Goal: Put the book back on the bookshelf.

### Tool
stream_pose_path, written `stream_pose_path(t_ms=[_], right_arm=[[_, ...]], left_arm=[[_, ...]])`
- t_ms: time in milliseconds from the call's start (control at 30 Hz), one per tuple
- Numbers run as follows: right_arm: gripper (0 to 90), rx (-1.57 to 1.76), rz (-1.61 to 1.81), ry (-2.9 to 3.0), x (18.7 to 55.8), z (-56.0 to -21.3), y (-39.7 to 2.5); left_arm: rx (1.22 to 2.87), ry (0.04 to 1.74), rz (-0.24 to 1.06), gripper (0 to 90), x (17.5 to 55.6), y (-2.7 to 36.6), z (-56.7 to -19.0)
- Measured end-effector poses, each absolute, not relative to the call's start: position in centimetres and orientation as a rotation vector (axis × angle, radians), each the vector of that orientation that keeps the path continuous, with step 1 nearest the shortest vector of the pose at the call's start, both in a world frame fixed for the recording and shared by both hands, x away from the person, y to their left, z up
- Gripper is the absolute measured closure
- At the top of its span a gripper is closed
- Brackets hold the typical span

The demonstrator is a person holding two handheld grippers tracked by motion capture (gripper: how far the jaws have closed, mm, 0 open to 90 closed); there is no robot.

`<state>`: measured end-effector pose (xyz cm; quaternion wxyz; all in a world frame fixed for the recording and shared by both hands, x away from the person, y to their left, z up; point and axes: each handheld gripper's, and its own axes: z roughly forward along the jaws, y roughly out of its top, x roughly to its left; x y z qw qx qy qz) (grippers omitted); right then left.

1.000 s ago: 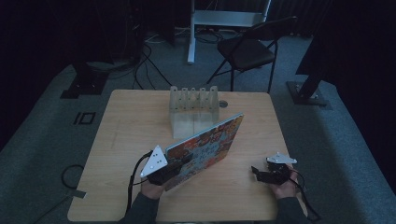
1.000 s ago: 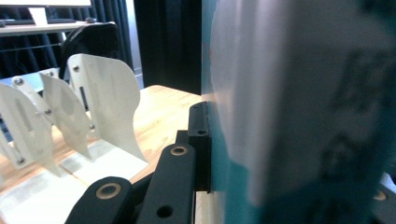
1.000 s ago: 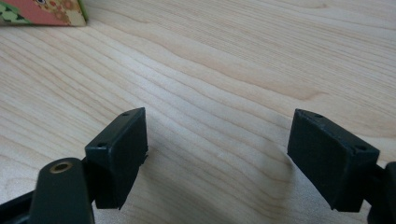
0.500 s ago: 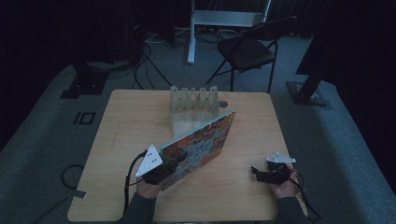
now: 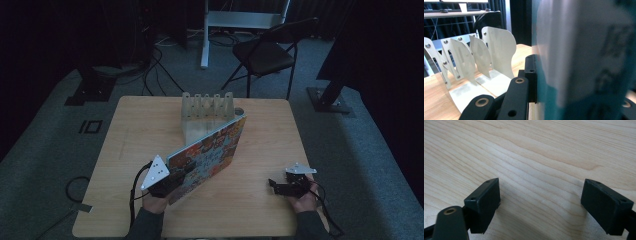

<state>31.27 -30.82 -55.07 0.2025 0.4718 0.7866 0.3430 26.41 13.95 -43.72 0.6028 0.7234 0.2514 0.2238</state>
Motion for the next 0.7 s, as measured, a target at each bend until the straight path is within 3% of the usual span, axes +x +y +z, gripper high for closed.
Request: stream_pose_path(t_ms=[700], right_arm=[[14.7, 1.319, 0.958, 2.198, 31.3, -55.1, -30.8]], left_arm=[[1.649, 0.647, 0.553, 81.2, 26.3, 15.1, -43.8]])
